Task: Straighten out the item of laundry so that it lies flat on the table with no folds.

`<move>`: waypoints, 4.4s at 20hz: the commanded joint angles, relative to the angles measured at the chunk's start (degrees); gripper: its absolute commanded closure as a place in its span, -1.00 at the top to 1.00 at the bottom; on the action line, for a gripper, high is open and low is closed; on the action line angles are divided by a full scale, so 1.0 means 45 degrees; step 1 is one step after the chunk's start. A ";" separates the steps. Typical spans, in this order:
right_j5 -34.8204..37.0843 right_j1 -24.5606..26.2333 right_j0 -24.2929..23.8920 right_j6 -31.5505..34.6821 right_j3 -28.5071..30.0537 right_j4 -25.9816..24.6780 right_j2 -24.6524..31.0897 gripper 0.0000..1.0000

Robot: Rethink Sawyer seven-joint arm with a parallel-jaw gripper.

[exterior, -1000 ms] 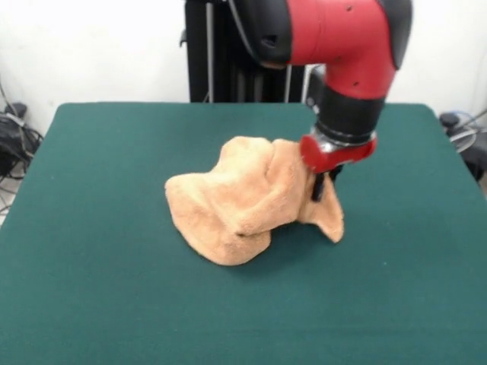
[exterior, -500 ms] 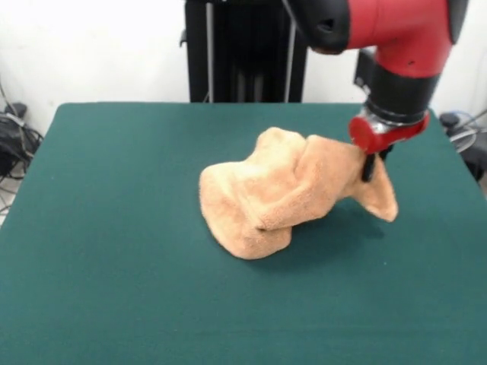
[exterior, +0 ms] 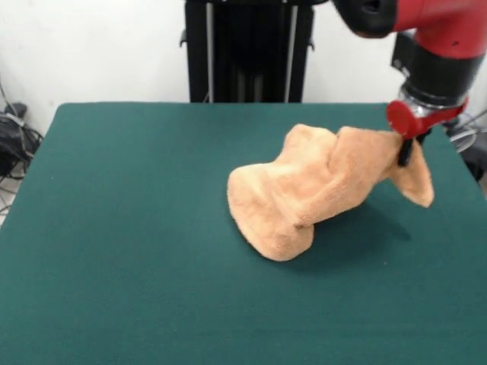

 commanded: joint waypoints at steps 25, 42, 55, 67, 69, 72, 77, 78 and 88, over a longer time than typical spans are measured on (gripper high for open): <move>0.3645 -0.1831 -0.4587 -0.1292 0.3004 0.5060 0.5182 -1.00; 0.4317 -0.1993 -0.5197 -0.0834 0.3162 0.4906 0.6197 -1.00; 0.3501 -0.2347 -0.4765 -0.0031 0.3829 0.4725 0.6475 -1.00; 0.1090 -0.2873 -0.4569 0.1081 0.5930 0.5419 0.7360 -1.00; 0.0921 -0.2714 -0.4576 0.1156 0.6013 0.5493 0.7396 -1.00; 0.0887 -0.2642 -0.4633 0.1190 0.6120 0.5622 0.7524 -1.00; 0.1131 -0.2969 -0.4866 0.1288 0.6378 0.6142 0.7995 -1.00; 0.1095 -0.3043 -0.4930 0.1293 0.6491 0.6242 0.8109 -1.00; 0.1715 -0.4628 -0.5281 0.1621 0.7175 0.7745 0.9368 -1.00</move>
